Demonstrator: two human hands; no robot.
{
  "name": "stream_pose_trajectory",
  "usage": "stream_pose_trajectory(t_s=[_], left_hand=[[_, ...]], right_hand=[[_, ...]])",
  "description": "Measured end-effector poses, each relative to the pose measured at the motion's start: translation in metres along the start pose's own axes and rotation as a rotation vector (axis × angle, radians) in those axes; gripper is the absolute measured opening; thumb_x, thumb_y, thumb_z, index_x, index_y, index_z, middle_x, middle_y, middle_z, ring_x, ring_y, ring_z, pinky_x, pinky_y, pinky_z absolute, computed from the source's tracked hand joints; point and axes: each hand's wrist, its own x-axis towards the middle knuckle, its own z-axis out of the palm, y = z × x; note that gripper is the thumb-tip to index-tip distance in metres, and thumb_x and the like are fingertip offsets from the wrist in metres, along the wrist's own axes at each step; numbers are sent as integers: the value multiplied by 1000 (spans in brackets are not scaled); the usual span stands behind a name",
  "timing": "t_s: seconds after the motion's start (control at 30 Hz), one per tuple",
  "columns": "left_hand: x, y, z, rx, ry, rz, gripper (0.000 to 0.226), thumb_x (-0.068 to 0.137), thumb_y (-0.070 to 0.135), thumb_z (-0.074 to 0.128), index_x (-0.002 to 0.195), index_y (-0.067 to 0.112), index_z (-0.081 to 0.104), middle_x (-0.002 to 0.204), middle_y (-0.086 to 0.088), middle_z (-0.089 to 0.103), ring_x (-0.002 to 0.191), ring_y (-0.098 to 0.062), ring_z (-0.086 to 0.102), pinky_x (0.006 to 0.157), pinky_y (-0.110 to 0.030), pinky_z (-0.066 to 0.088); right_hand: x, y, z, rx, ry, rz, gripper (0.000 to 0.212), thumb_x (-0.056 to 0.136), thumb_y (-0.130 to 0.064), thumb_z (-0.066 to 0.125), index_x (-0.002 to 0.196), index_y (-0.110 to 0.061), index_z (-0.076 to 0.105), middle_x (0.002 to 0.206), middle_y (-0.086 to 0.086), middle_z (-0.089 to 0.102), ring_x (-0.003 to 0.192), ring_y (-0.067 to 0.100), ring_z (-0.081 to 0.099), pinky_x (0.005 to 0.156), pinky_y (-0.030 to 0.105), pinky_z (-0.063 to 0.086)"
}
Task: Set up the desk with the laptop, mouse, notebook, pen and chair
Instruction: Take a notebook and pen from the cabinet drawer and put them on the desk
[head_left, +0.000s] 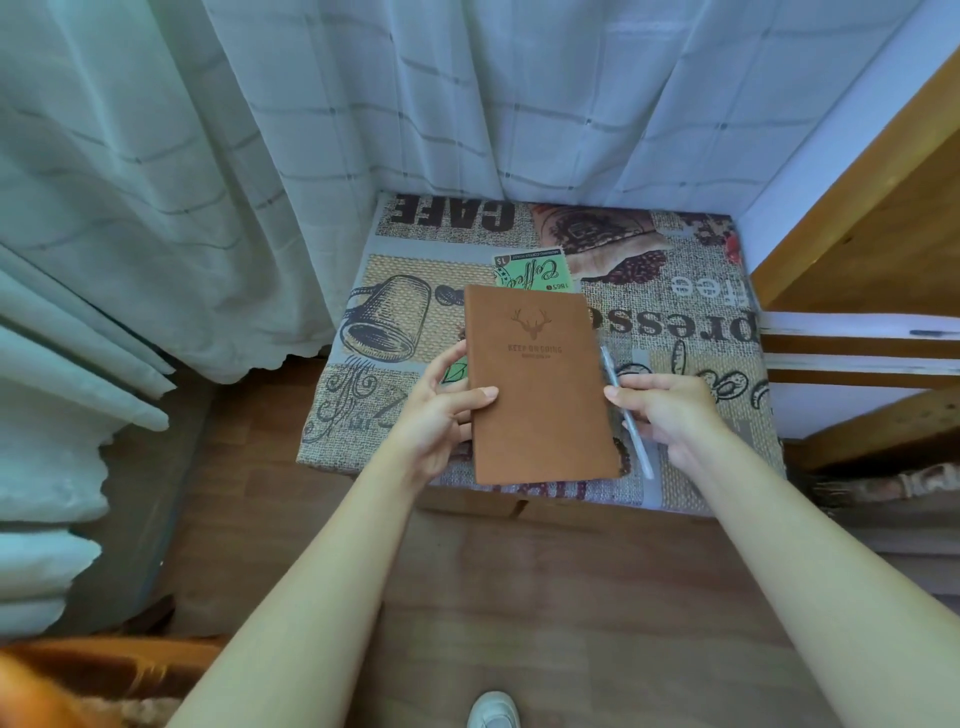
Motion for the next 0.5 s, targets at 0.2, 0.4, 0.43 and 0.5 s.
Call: stream_pose_trajectory(t_s=[0.2, 0.4, 0.43, 0.5], left_hand=[[-37, 17, 5, -39, 2, 92, 72, 80, -10, 62, 140, 23, 40, 112, -13, 71, 86, -21, 70, 62, -30, 59], [-100, 47, 56, 45, -55, 144, 73, 79, -9, 65, 139, 25, 42, 116, -13, 69, 94, -22, 69, 72, -33, 58], [-113, 55, 68, 53, -71, 155, 73, 78, -8, 66, 138, 25, 43, 115, -13, 69, 94, -22, 68, 73, -34, 57], [-135, 70, 92, 58, -91, 179, 70, 80, -10, 64, 137, 25, 44, 117, -14, 68, 95, -22, 68, 73, -34, 58]], right_hand=[[-28, -4, -29, 100, -59, -64, 18, 82, -1, 67, 98, -9, 66, 96, 10, 69, 77, 20, 66, 59, 27, 59], [-90, -40, -87, 23, -122, -233, 30, 91, -3, 56, 121, -7, 56, 94, 8, 70, 68, 18, 67, 58, 30, 60], [-104, -49, -98, 16, -133, -263, 30, 92, -4, 55, 123, -7, 55, 92, 8, 71, 66, 17, 68, 58, 30, 60], [-132, -68, -123, 32, -129, -318, 31, 94, -5, 53, 124, -8, 53, 90, 7, 72, 64, 17, 68, 58, 31, 59]])
